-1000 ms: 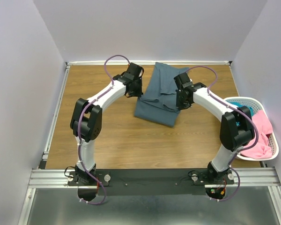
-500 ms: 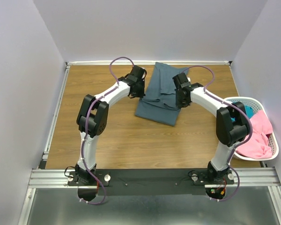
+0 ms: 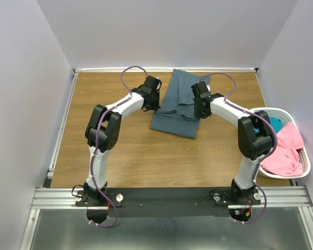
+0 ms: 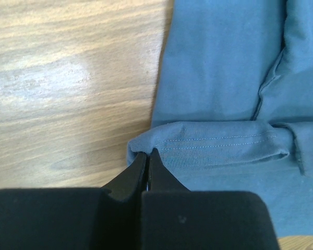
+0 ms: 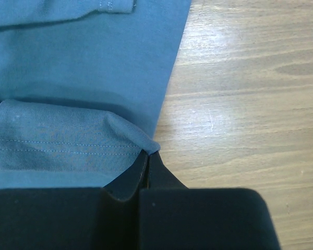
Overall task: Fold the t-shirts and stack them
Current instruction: Fold the tshirt
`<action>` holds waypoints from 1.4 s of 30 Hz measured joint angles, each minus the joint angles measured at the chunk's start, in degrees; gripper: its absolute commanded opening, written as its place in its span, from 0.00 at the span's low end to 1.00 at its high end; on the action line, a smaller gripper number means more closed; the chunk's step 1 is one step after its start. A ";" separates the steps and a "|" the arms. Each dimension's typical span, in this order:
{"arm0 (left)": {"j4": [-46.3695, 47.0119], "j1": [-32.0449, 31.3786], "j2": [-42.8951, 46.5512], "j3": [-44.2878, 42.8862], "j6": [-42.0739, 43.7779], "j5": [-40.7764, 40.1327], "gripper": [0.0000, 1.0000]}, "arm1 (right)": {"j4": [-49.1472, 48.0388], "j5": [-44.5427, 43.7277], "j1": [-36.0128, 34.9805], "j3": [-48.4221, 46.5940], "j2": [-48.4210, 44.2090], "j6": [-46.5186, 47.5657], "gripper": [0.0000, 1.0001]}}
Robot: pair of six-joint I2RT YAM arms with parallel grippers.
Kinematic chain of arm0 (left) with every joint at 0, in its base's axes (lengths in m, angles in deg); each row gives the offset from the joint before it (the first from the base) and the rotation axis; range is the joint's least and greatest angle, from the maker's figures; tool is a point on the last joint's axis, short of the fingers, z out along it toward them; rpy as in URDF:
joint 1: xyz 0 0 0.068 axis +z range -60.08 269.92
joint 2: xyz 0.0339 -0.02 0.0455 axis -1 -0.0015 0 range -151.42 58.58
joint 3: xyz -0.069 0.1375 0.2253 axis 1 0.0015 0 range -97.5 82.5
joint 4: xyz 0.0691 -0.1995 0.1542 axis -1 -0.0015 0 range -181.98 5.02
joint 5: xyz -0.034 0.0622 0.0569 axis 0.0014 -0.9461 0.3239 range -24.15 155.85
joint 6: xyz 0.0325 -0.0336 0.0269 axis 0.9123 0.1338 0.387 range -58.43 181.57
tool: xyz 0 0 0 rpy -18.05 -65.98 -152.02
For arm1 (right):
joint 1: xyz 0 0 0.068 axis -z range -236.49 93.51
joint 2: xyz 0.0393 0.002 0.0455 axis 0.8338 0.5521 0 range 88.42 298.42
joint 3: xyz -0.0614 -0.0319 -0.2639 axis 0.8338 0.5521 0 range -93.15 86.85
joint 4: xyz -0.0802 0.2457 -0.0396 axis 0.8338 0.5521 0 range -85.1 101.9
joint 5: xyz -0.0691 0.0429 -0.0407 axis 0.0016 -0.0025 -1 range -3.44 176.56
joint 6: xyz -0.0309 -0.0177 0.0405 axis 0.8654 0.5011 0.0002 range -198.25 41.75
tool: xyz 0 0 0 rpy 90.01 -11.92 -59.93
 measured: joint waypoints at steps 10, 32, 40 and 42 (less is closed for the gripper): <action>2.49 -0.04 0.00 0.00 0.37 0.09 0.21 | -1.70 -1.25 0.00 1.51 0.61 0.00 0.16; 8.98 -2.08 21.86 17.81 -4.55 -0.24 0.35 | -2.08 3.93 -8.63 -3.67 -3.08 8.07 0.56; 13.22 -4.66 13.90 23.52 -7.67 3.37 0.29 | -2.78 11.39 -10.51 -7.10 2.82 8.96 0.16; 13.29 -4.63 12.17 23.91 -7.82 3.78 0.30 | -2.78 12.63 -10.51 -7.10 3.87 8.74 0.11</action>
